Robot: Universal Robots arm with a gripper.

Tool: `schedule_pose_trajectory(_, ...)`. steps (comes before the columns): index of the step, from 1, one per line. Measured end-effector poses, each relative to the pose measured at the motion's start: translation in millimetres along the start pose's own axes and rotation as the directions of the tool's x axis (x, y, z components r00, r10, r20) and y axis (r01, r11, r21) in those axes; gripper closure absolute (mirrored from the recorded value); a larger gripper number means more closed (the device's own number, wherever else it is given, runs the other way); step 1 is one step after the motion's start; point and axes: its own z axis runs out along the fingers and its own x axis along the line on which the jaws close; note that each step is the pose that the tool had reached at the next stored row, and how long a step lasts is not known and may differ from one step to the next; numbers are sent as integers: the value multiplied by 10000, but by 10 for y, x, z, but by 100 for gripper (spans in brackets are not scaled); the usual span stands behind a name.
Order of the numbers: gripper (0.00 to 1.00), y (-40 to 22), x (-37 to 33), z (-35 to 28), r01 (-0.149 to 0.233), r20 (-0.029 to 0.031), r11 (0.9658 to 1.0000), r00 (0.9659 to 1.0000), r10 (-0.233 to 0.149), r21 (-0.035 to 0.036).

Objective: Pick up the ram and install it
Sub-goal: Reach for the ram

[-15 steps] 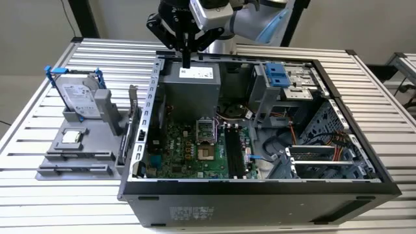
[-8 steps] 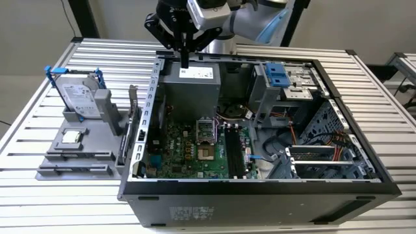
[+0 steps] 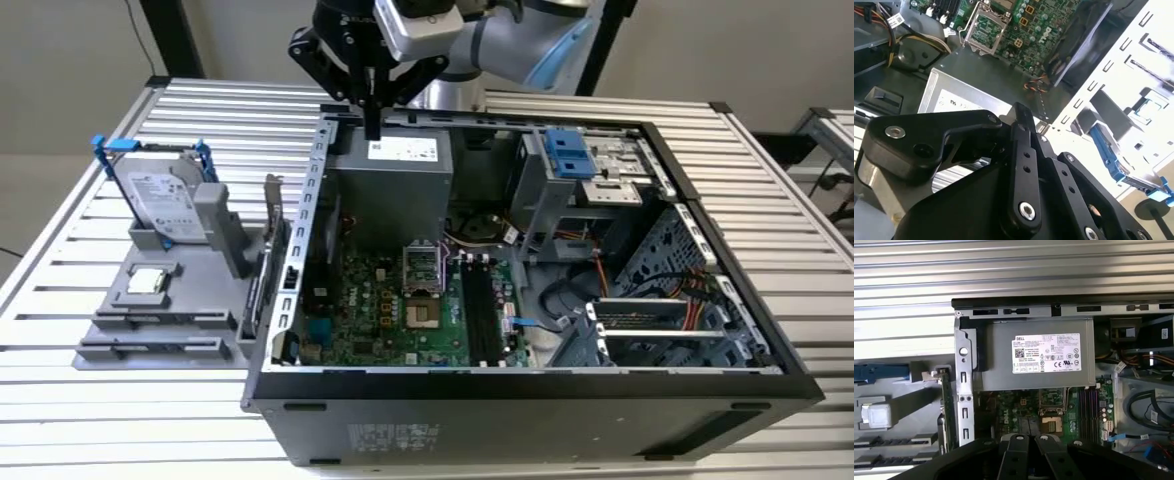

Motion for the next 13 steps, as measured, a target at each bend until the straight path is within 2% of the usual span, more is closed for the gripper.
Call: schedule_pose_trajectory(13,100,-21,187,-4,0,0,10000,10000,0,0)
